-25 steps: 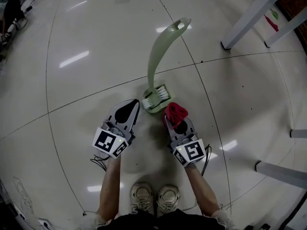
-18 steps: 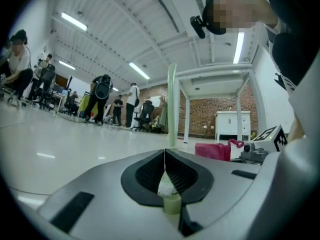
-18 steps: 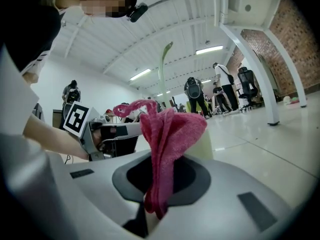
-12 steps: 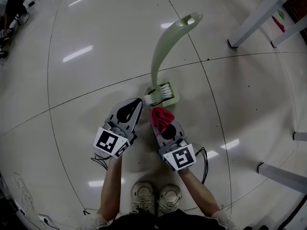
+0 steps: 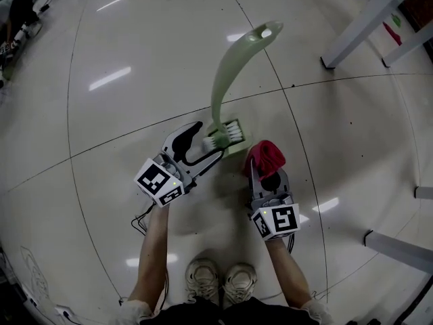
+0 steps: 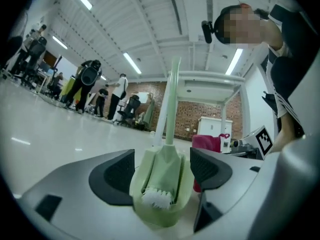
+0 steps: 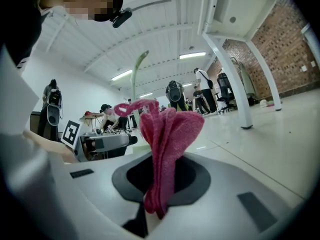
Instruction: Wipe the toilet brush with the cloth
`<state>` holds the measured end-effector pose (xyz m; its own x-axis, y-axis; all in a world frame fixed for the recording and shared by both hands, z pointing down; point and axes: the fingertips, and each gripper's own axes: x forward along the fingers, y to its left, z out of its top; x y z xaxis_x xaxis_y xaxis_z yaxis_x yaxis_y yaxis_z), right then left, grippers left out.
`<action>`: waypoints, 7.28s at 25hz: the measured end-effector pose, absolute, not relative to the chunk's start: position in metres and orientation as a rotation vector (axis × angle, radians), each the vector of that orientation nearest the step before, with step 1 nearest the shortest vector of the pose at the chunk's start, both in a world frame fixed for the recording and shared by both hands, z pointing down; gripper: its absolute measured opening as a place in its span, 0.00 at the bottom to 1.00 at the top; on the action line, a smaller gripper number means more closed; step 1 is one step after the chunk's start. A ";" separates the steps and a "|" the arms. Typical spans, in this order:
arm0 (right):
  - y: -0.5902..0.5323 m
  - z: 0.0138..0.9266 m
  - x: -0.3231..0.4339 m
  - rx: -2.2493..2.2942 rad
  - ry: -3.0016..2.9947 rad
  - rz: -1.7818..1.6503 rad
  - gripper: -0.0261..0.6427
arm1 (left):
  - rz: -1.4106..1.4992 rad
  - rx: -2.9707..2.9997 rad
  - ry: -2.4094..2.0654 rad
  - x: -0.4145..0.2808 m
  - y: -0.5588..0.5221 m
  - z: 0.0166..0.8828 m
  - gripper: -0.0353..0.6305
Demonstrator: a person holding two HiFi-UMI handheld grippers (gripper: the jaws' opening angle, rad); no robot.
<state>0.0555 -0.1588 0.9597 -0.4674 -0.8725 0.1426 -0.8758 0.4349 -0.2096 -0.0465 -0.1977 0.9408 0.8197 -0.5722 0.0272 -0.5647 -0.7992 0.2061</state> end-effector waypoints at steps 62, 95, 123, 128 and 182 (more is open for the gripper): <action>-0.189 0.960 0.048 1.329 -2.746 0.422 0.08 | 0.162 2.859 -0.662 -0.042 -0.209 0.953 0.45; -0.262 0.938 0.050 1.270 -2.804 0.122 0.08 | 0.131 2.834 -0.404 -0.037 -0.128 0.950 0.44; -0.194 0.978 0.078 1.526 -2.749 0.685 0.08 | 0.050 2.796 -0.536 -0.038 -0.144 0.948 0.45; -0.166 0.974 0.074 1.513 -2.703 0.572 0.08 | 0.038 2.789 -0.536 -0.037 -0.142 0.947 0.45; -0.127 0.792 0.107 1.654 -2.738 0.291 0.08 | -0.308 3.225 -0.305 -0.001 -0.174 0.656 0.44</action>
